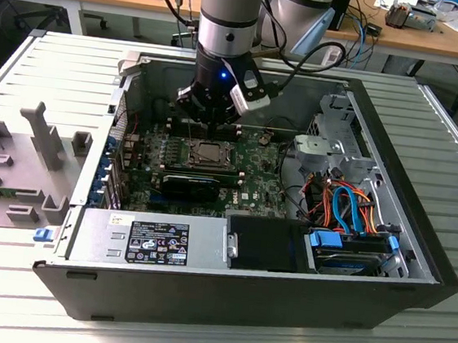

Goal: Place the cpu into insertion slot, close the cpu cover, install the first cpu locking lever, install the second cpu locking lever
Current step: 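Install the first cpu locking lever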

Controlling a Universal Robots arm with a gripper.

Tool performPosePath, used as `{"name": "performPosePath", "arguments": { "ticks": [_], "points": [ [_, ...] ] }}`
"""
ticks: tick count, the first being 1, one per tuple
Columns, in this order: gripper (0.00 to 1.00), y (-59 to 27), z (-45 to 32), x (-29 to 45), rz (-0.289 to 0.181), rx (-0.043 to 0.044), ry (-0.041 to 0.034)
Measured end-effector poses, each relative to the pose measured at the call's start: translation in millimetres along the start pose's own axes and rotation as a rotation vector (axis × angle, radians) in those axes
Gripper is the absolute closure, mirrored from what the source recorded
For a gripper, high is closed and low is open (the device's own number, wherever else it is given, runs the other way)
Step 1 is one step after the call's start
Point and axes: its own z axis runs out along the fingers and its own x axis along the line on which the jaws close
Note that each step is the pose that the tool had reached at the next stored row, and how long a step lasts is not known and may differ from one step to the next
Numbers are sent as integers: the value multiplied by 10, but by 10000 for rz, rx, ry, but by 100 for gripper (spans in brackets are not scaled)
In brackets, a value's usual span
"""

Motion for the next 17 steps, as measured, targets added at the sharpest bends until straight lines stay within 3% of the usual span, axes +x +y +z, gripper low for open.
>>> {"name": "performPosePath", "arguments": {
  "ticks": [17],
  "points": [
    [89, 1, -52, 1, 0, 0, 0]
  ]
}}
